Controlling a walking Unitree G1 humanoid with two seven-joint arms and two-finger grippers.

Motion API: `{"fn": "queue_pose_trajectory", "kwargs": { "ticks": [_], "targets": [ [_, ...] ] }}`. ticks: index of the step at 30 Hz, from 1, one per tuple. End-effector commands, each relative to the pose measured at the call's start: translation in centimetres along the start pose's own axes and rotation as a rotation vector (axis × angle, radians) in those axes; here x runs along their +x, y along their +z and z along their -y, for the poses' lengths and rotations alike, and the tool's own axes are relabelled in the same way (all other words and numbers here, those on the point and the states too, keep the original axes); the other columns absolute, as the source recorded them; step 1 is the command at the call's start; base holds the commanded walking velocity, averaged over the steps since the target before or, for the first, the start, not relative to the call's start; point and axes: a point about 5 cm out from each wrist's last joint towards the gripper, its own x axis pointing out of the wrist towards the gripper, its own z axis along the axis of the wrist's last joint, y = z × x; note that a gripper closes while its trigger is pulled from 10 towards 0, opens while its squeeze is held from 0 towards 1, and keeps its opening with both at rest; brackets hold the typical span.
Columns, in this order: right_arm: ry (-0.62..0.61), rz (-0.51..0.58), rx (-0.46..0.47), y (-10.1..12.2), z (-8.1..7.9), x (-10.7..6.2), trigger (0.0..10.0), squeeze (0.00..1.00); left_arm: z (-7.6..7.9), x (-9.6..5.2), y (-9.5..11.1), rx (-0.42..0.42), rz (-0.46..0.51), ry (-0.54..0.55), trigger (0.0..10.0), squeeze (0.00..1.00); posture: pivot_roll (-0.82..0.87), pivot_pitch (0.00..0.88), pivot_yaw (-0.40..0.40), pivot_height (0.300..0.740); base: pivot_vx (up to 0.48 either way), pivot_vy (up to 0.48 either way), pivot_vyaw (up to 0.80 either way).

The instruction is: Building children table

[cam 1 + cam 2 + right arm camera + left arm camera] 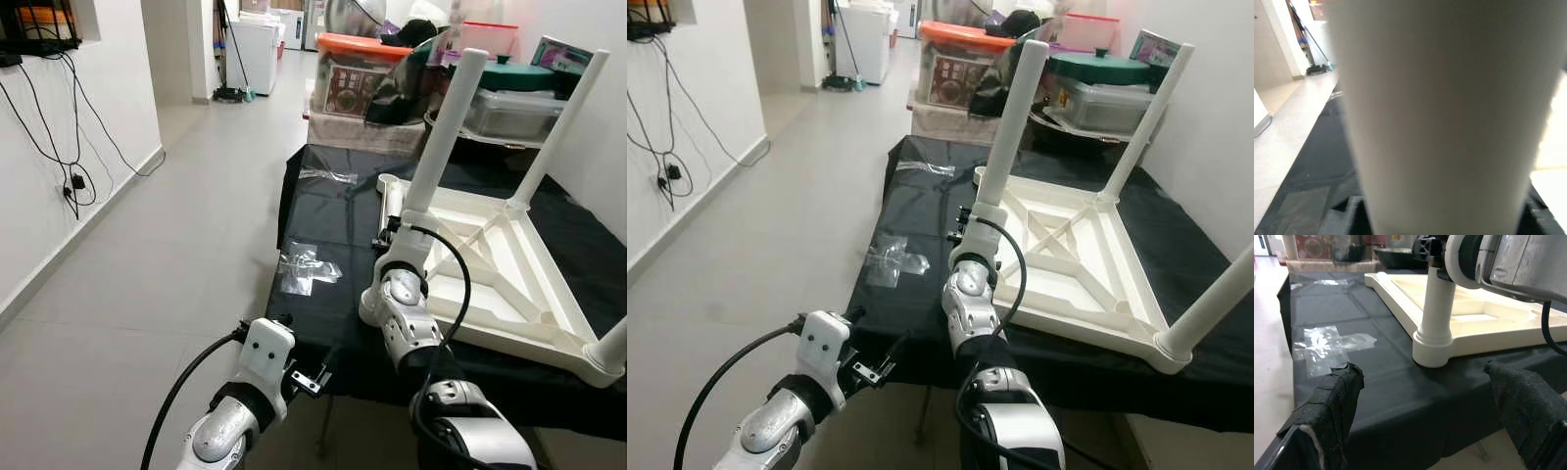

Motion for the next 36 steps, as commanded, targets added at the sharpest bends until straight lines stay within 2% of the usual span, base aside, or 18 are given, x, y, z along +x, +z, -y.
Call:
{"fn": "queue_pose_trajectory", "kwargs": {
  "ticks": [1, 2, 3, 6, 8, 9, 15, 17, 19, 20, 21, 22, 28, 29, 30, 31, 34, 36],
  "targets": [
    [-0.003, -0.043, 0.008, -1.1, 0.6, -0.1, 10.0, 1.0, -0.1, 0.0, -0.2, 0.005, -0.004, -0.003, 10.0, 0.0, 0.09, 0.0, -0.099, 0.74, 0.0, 0.0, 0.0],
    [0.038, 0.017, -0.008, -0.3, 0.6, 0.3, 10.0, 1.0, -0.1, 0.1, -0.2, 0.005, -0.004, -0.004, 10.0, 0.0, 0.09, 0.0, -0.101, 0.74, 0.0, 0.0, 0.0],
    [0.118, 0.08, -0.022, 0.9, 0.8, 0.7, 10.0, 0.0, -0.1, 0.1, -0.2, 0.004, -0.005, -0.006, 10.0, 0.0, 0.09, 0.0, -0.095, 0.74, 0.0, 0.0, 0.0],
    [0.348, 0.167, -0.072, 3.2, 1.2, 1.4, 10.0, 0.0, 0.0, 0.2, -0.3, 0.003, -0.006, -0.009, 10.0, 0.0, 0.09, 0.0, -0.096, 0.74, 0.0, 0.0, 0.0],
    [0.402, 0.159, -0.098, 3.4, 1.3, 1.5, 10.0, 0.0, 0.0, 0.3, -0.3, 0.003, -0.005, -0.009, 10.0, 0.0, 0.09, 0.0, -0.096, 0.74, 0.0, 0.0, 0.0],
    [0.561, 0.087, -0.093, 3.8, 1.5, 1.9, 10.0, 0.0, 0.0, 0.3, -0.3, 0.004, -0.004, -0.01, 10.0, 0.0, 0.09, 0.0, -0.1, 0.74, 0.0, 0.0, 0.0],
    [0.76, 0.004, -0.043, 4.2, 1.2, 1.8, 10.0, 0.0, 0.0, 0.4, -0.3, 0.004, -0.002, -0.01, 10.0, 0.0, 0.09, 0.0, -0.099, 0.74, 0.0, 0.0, 0.0],
    [0.978, -0.068, -0.05, 4.2, 0.6, 1.2, 10.0, 0.0, -0.1, 0.5, -0.3, 0.005, 0.0, -0.012, 10.0, 0.0, 0.09, 0.0, -0.1, 0.74, 0.0, 0.0, 0.0],
    [0.978, -0.068, -0.05, 4.2, 0.6, 1.2, 10.0, 0.0, -0.1, 0.5, -0.3, 0.005, 0.0, -0.012, 10.0, 0.0, 0.09, 0.0, -0.1, 0.74, 0.0, 0.0, 0.0],
    [1.119, -0.095, -0.079, 4.1, 0.1, 0.6, 10.0, 0.0, -0.1, 0.5, -0.3, 0.006, 0.0, -0.012, 10.0, 0.0, 0.1, 0.0, -0.104, 0.74, 0.0, 0.0, 0.0],
    [1.119, -0.095, -0.079, 4.1, 0.1, 0.6, 10.0, 0.0, -0.1, 0.5, -0.3, 0.006, 0.0, -0.012, 10.0, 0.0, 0.1, 0.0, -0.104, 0.74, 0.0, 0.0, 0.0],
    [1.248, -0.126, -0.114, 3.9, -0.3, 0.0, 10.0, 0.0, -0.1, 0.6, -0.3, 0.007, 0.001, -0.013, 10.0, 0.0, 0.1, 0.0, -0.104, 0.74, 0.0, 0.0, 0.0],
    [1.407, -0.179, -0.135, 3.4, -1.8, -0.9, 10.0, 0.0, -0.1, 0.6, -0.3, 0.01, 0.003, -0.013, 10.0, 0.0, 0.1, 0.0, -0.107, 0.74, 0.0, 0.0, 0.0],
    [1.42, -0.185, -0.131, 3.3, -2.0, -1.0, 8.6, 0.0, -0.1, 0.6, -0.3, 0.011, 0.003, -0.013, 10.0, 0.0, 0.1, 0.0, -0.106, 0.74, 0.0, 0.0, 0.0],
    [1.432, -0.191, -0.125, 3.3, -2.2, -1.1, 8.6, 0.0, -0.1, 0.6, -0.3, 0.011, 0.003, -0.013, 10.0, 0.0, 0.1, 0.0, -0.106, 0.74, 0.0, 0.0, 0.0],
    [1.451, -0.194, -0.115, 3.2, -2.3, -1.2, 0.0, 0.0, -0.1, 0.6, -0.3, 0.011, 0.004, -0.014, 10.0, 0.0, 0.11, 0.0, -0.107, 0.74, 0.0, 0.0, 0.0],
    [1.413, -0.188, -0.122, 3.1, -2.5, -1.1, 0.0, 0.0, -0.1, 0.6, -0.3, 0.011, 0.004, -0.015, 10.0, 0.0, 0.1, 0.0, -0.106, 0.74, 0.0, 0.0, 0.0],
    [1.279, -0.158, -0.169, 2.8, -2.5, -0.5, 0.0, 0.0, -0.1, 0.6, -0.3, 0.01, 0.004, -0.016, 10.0, 0.0, 0.1, 0.0, -0.105, 0.74, 0.0, 0.0, 0.0]
  ]
}}
